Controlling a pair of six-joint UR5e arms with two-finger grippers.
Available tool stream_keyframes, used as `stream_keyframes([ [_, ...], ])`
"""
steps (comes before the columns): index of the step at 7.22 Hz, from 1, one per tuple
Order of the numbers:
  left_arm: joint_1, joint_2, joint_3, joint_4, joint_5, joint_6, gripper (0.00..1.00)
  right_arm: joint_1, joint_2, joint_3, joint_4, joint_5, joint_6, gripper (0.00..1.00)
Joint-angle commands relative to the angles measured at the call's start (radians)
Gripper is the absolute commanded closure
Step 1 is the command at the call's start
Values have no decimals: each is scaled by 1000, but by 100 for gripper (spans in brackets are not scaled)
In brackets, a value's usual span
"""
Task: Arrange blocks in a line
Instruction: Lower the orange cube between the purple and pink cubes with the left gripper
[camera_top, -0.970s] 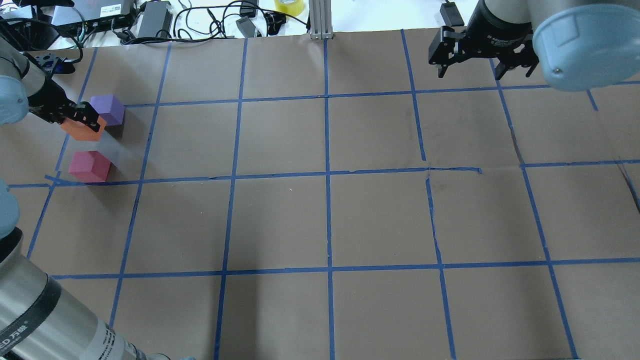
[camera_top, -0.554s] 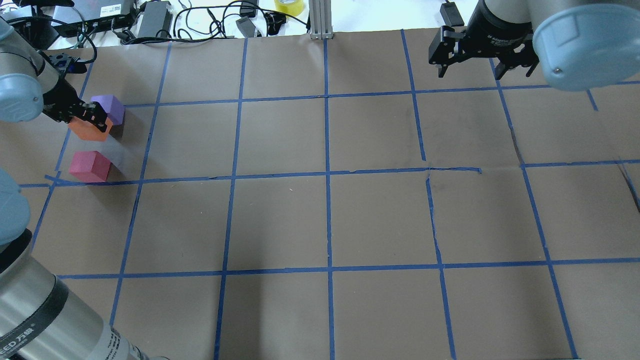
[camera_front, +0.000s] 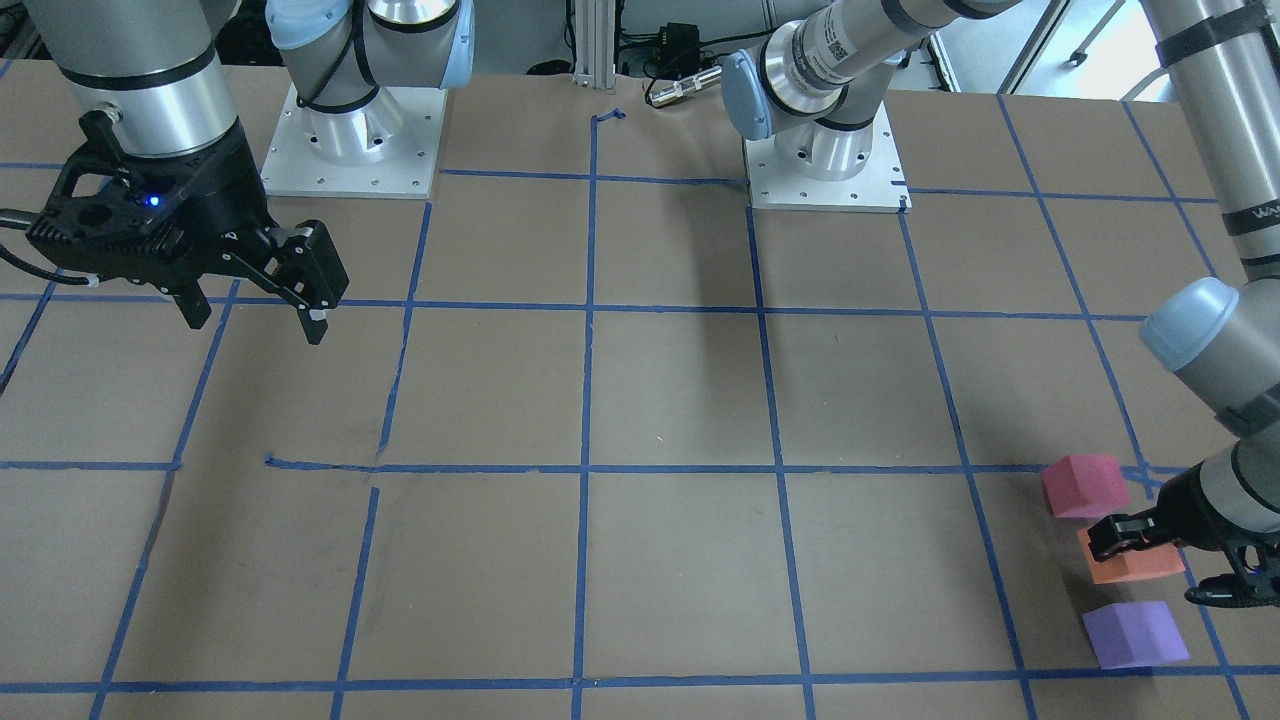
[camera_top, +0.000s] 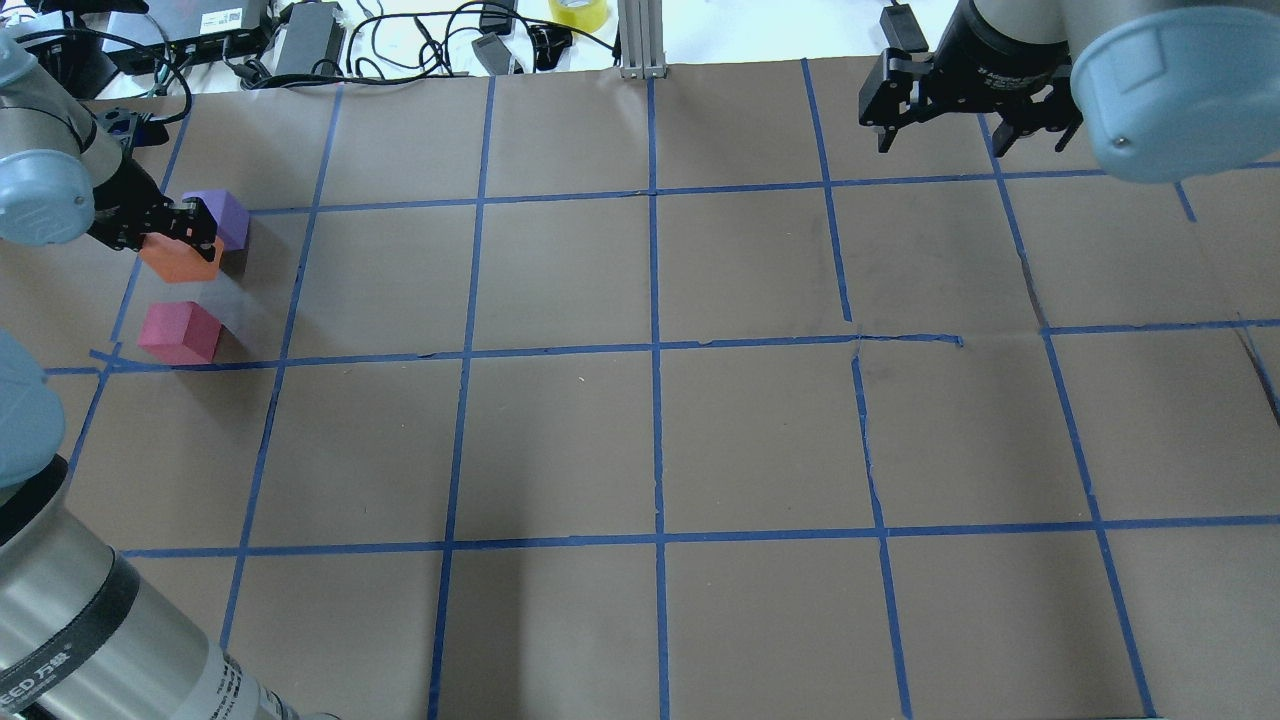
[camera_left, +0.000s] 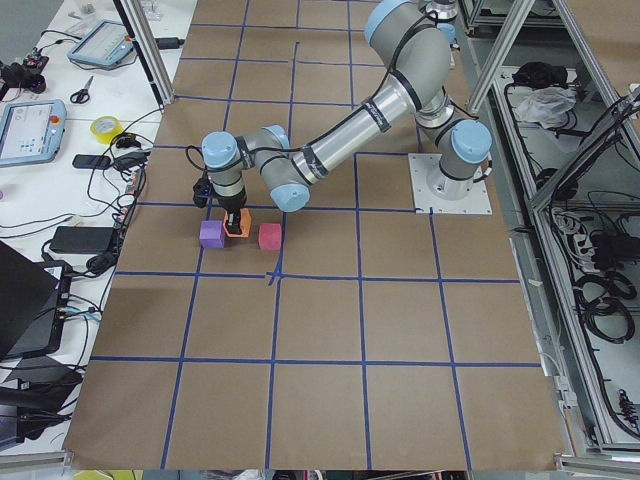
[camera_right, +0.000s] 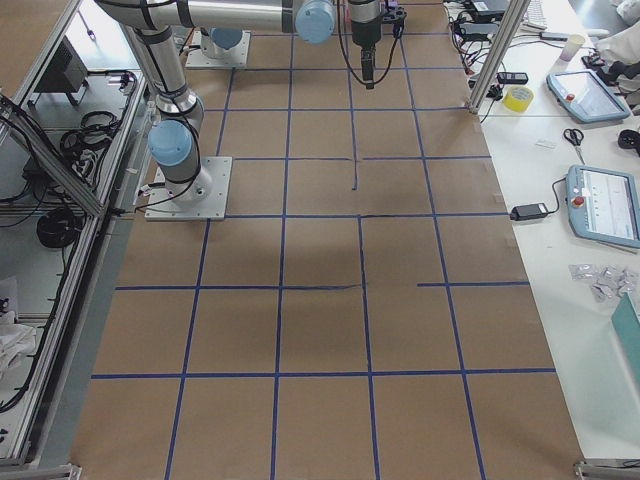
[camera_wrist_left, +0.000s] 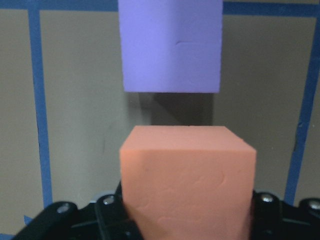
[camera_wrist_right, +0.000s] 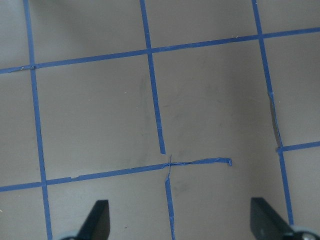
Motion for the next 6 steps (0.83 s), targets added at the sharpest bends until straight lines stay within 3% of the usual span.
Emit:
stream_keyframes([
  [1, 2, 1, -2, 0, 1, 69, 100, 0, -1, 0, 0, 2, 0, 0],
  [6, 7, -19, 1, 42, -2, 125, 100, 0, -3, -3, 0, -10, 2, 0],
])
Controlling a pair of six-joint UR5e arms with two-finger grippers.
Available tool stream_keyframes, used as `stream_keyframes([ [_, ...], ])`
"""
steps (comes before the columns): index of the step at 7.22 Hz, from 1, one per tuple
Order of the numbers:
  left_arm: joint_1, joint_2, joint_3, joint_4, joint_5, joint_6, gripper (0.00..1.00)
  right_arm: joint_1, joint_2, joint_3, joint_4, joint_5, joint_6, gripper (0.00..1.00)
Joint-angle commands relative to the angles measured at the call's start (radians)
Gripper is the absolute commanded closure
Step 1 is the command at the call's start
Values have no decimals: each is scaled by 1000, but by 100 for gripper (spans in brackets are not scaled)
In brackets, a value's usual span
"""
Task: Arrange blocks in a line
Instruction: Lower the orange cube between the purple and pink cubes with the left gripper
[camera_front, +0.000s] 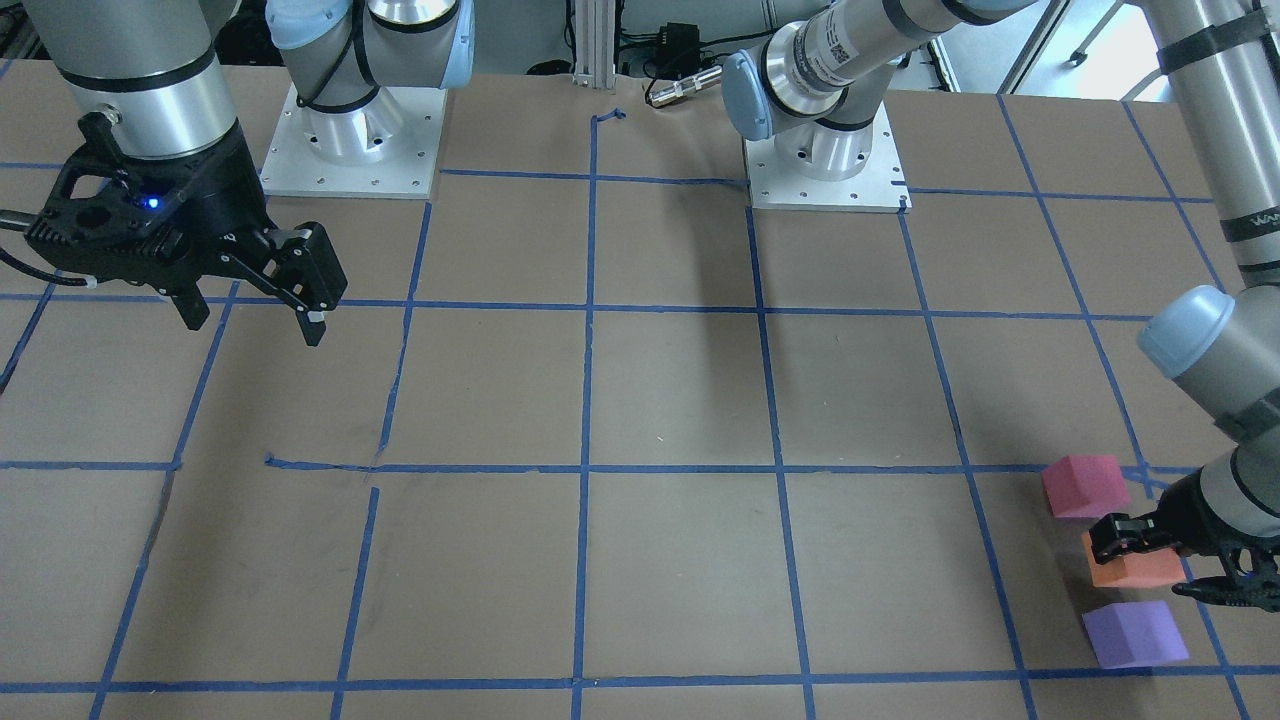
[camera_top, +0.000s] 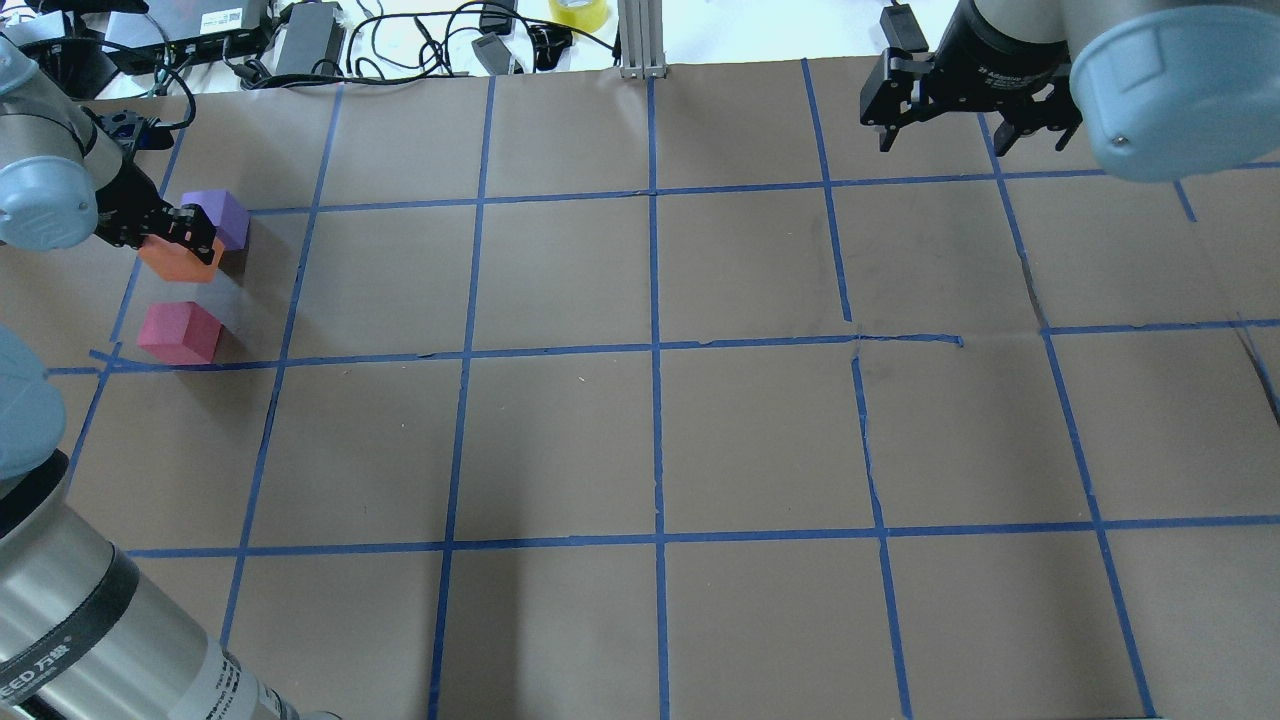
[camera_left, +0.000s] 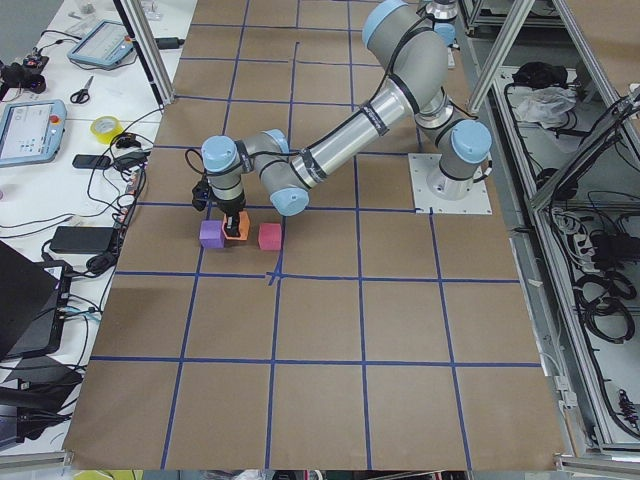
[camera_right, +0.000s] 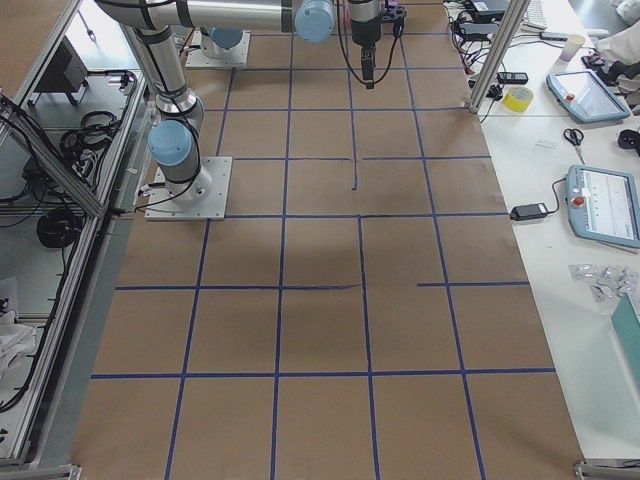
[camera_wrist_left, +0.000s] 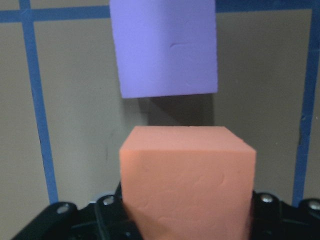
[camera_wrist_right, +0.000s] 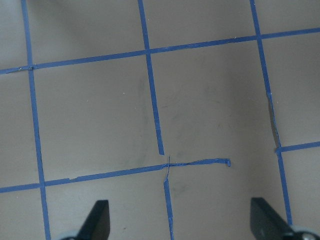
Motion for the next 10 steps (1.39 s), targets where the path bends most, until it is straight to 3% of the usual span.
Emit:
stream_keyframes([
  [1, 1, -10, -3, 9, -2, 2, 100, 0, 4, -1, 0, 7, 0, 0],
  [8, 8, -59, -28, 72, -3, 12, 100, -5, 4, -4, -1, -27, -18, 0],
  [9, 16, -66, -49, 90, -2, 15, 95, -6, 1, -12, -2, -27, -20, 0],
  [10, 24, -67, -48, 133, -3, 53, 1, -11, 4, -7, -1, -43, -23, 0],
])
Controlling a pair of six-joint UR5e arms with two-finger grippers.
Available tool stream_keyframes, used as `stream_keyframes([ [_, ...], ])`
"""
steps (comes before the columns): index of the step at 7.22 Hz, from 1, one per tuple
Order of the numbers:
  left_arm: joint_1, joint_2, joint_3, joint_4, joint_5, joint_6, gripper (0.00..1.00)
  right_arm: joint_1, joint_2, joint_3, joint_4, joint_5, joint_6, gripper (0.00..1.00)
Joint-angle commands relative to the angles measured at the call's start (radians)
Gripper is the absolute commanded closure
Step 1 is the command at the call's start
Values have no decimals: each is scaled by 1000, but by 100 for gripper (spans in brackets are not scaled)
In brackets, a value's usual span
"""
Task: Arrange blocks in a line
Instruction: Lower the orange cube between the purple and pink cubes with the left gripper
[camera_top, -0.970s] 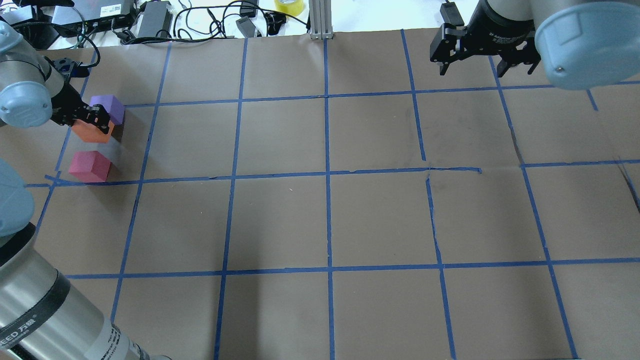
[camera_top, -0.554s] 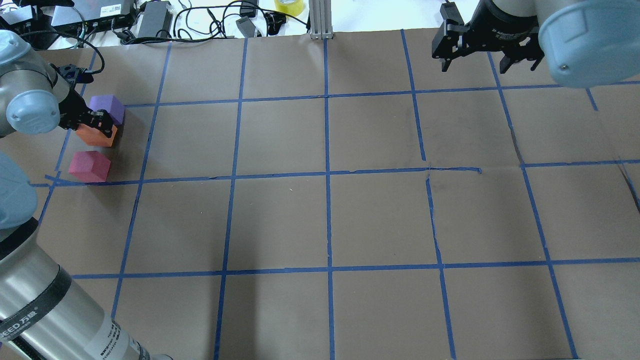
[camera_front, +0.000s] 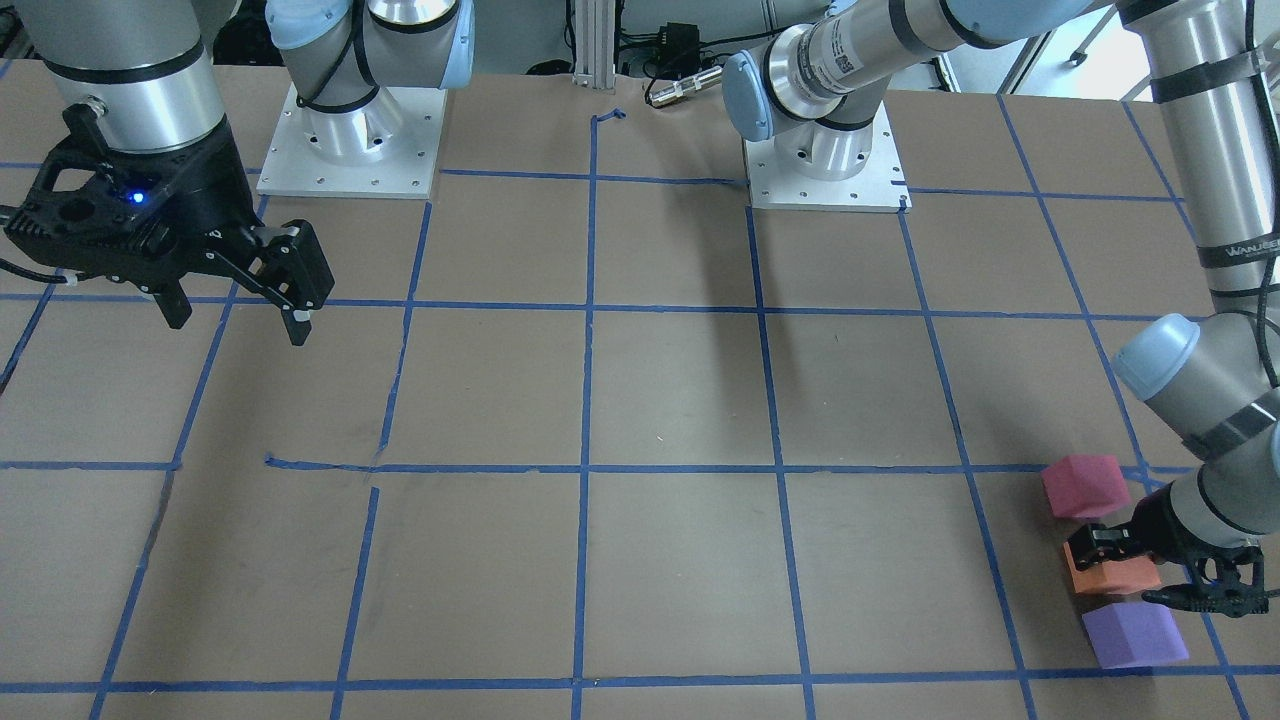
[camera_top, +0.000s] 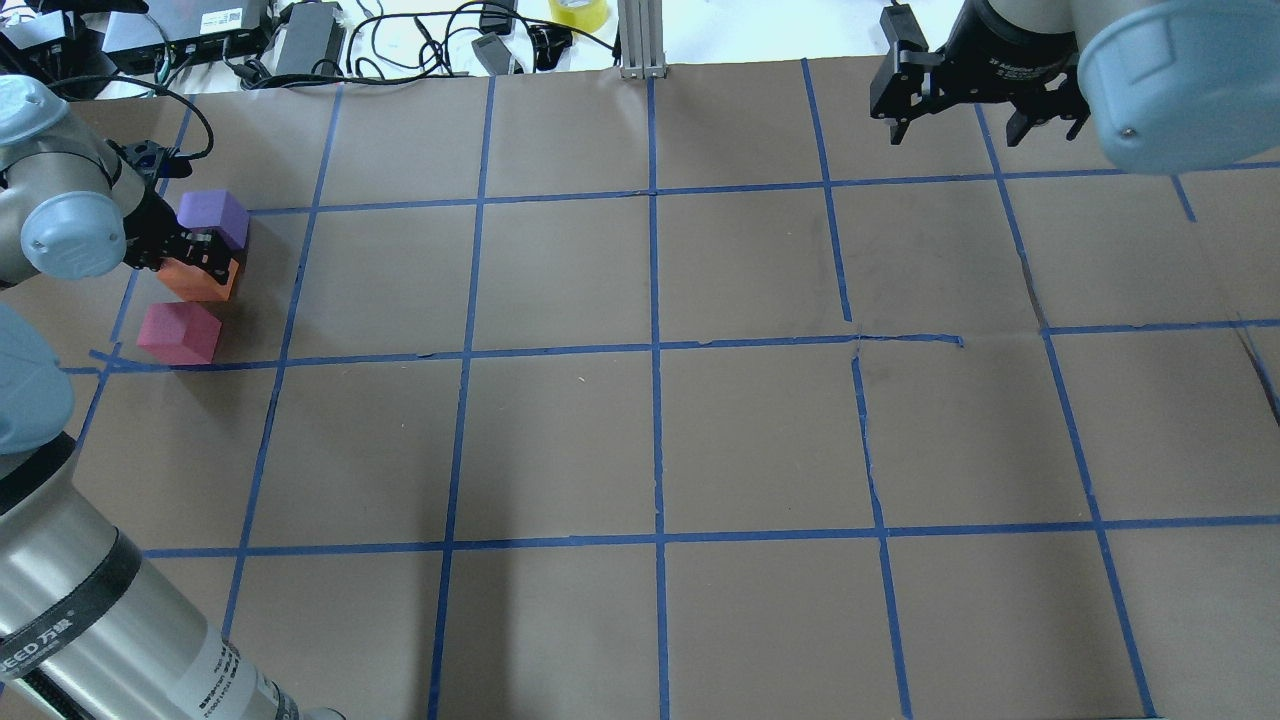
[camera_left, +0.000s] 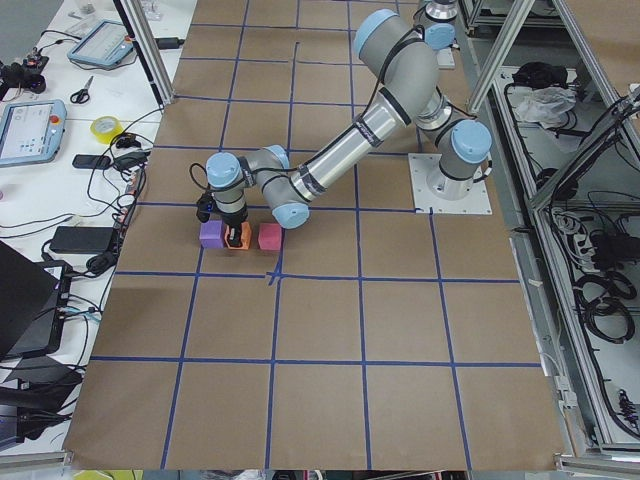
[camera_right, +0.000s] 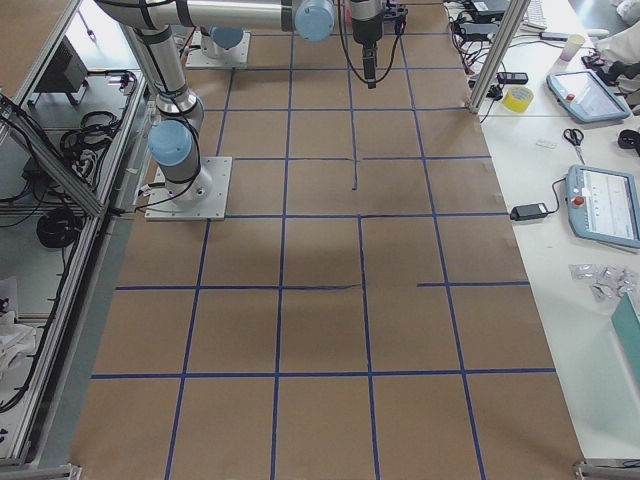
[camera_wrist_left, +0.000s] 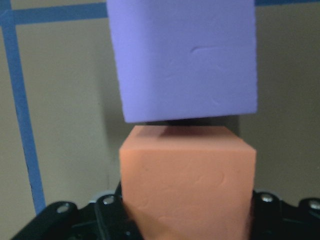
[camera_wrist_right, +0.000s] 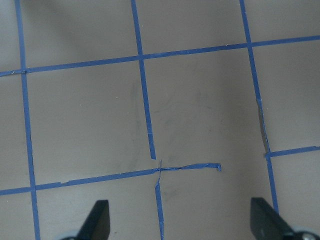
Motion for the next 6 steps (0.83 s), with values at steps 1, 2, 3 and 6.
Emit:
stream_keyframes([
  [1, 11, -6, -10, 54, 0, 58, 0, -3, 2, 2, 1, -15, 9, 0],
  [2, 12, -1, -8, 55, 0, 58, 0, -3, 3, 0, 1, -18, 0, 0],
  [3, 12, 11, -5, 52, -2, 54, 0, -3, 3, 2, 1, -19, -2, 0],
  [6, -39, 122, -11, -92, -71, -29, 0, -3, 3, 4, 1, -19, 1, 0],
])
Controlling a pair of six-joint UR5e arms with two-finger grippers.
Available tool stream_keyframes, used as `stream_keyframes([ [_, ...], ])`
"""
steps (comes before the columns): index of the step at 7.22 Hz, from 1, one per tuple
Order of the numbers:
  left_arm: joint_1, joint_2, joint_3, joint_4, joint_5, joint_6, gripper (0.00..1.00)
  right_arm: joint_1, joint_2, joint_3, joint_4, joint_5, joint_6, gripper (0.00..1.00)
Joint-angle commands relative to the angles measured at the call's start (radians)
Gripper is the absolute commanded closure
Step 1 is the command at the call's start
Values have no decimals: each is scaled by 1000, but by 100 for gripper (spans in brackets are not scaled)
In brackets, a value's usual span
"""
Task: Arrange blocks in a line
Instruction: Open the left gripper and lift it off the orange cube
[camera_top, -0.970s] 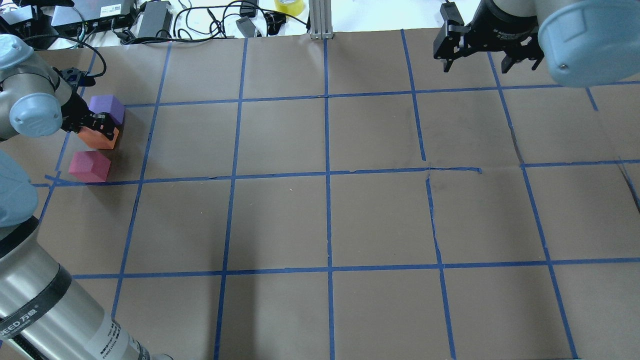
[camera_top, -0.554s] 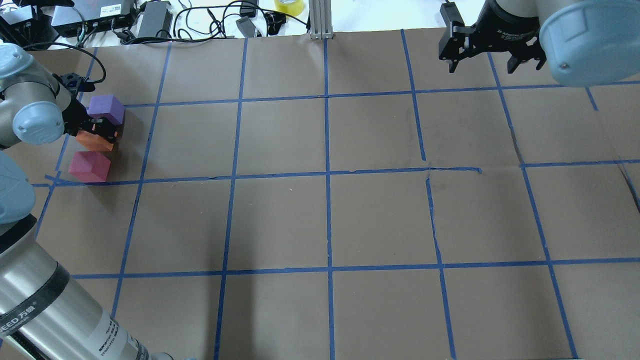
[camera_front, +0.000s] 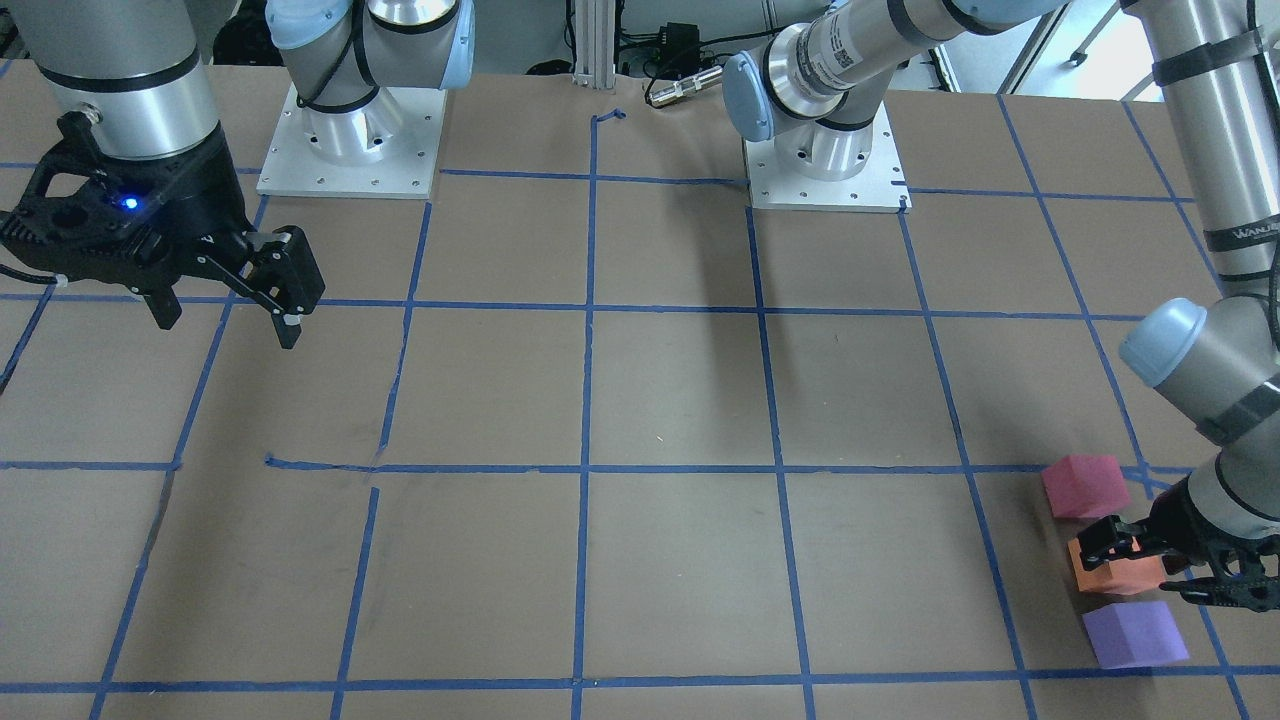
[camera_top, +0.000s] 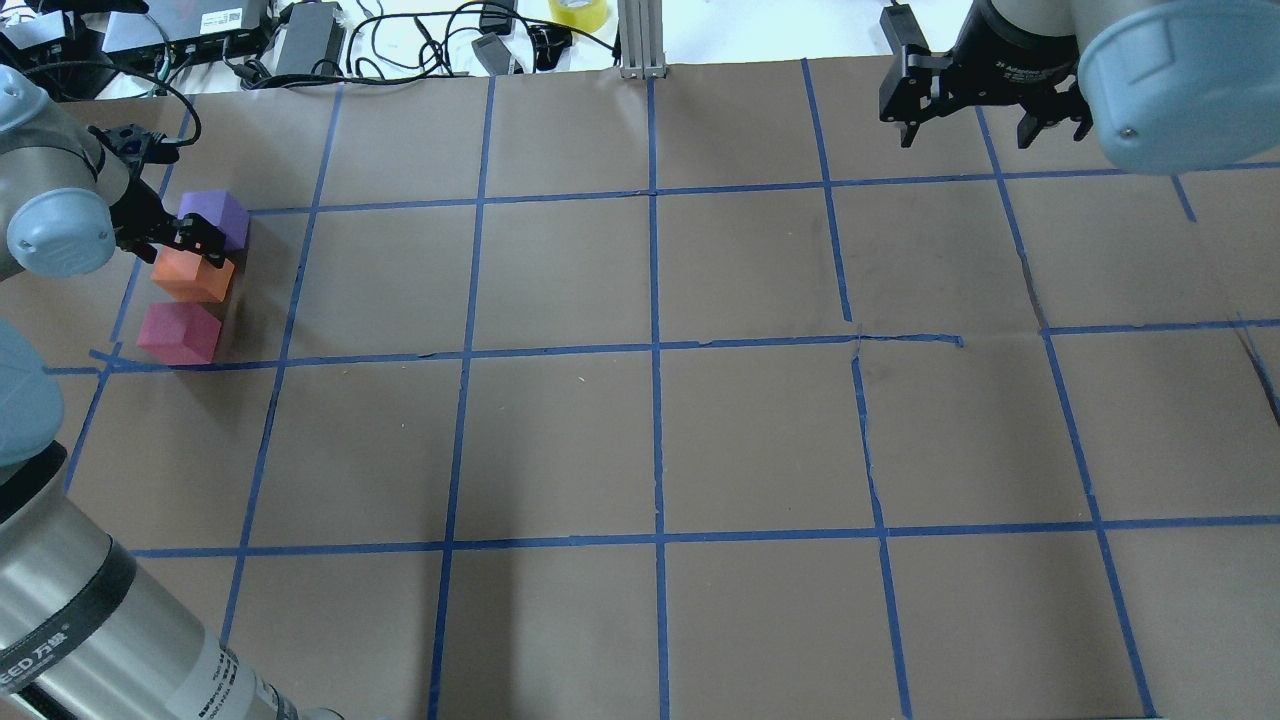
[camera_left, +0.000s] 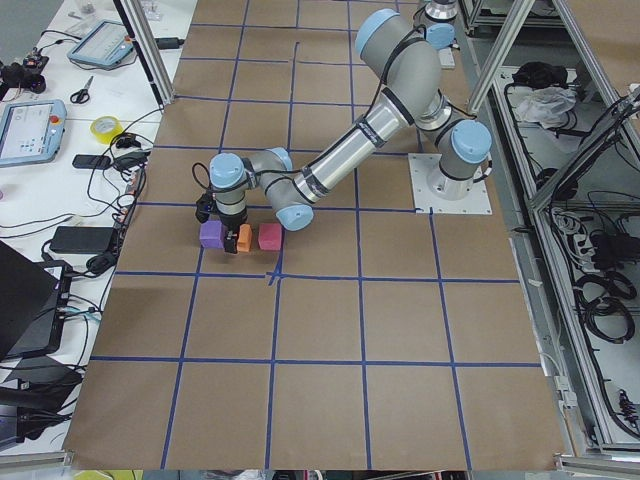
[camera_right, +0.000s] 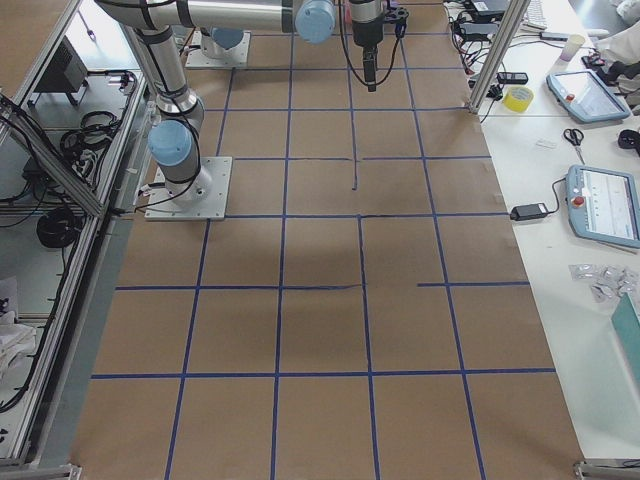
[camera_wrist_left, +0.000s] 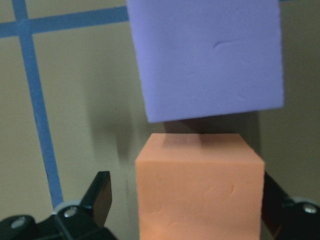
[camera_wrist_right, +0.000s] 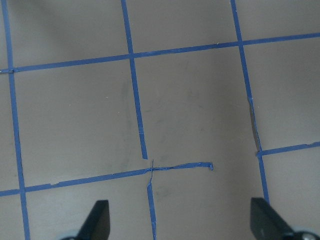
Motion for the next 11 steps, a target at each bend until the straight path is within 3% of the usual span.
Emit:
stream_keyframes([
  [1, -42, 130, -9, -185, -43, -57, 0, 0, 3, 7, -1, -1, -4, 0],
  [5, -71, 513, 36, -730, -15, -135, 0, 0, 6, 7, 2, 8, -4, 0],
  [6, -85, 598, 54, -868, -30, -233, 0, 0, 6, 7, 2, 18, -4, 0],
  [8, -238, 662, 66, -875, 20, -299, 0, 9, 3, 11, 22, 4, 5, 0],
  [10, -342, 605, 70, -741, 2, -651, 0, 9, 4, 17, 57, 2, -6, 0],
  [11, -473, 591, 71, -711, 26, -760, 0, 9, -5, 16, 72, 13, -36, 0],
])
